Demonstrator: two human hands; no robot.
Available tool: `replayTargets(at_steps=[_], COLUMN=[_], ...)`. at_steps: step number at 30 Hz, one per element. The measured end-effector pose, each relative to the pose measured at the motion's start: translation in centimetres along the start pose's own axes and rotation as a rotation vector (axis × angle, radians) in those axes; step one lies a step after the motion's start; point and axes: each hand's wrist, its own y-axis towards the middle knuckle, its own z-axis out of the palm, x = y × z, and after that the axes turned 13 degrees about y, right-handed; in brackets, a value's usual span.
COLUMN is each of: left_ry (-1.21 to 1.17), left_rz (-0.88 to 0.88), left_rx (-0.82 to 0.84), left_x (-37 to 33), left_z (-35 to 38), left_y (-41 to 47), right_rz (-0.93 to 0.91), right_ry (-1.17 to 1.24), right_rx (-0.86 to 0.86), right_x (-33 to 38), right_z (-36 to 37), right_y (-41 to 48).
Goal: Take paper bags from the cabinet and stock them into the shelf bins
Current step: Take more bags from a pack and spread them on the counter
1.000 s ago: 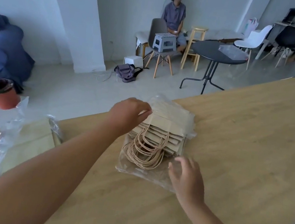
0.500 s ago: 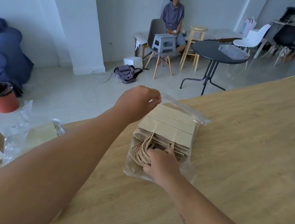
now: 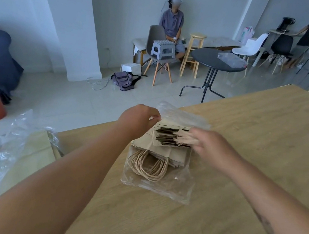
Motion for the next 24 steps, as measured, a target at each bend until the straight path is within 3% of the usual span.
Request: replayTargets(at_steps=[4,13,20,24], left_ry=[0.061,0.493,0.088,0.065], left_rz=[-0.109,-0.178,-0.255,-0.341], left_rx=[0.026,0.276,0.445,0.73], left_x=[-1.3,-5.6,-8.1,-9.7], left_z=[1.6,6.3,8.0,4.2], left_y=[-0.4,-5.1,-10.6,-14.5], right_rz=[-0.041,-0.035,-0.015,-0.086], right_ry=[0.013,-0.04,0.167,0.177], right_rx=[-0.082,0.061,0.353,0.488], right_x=[0.1,2.0,0.7,1.2], right_z=[-6.4,-15.3,-14.5,-12.1], right_y=[0.9,1.4,-0.9,-2.0])
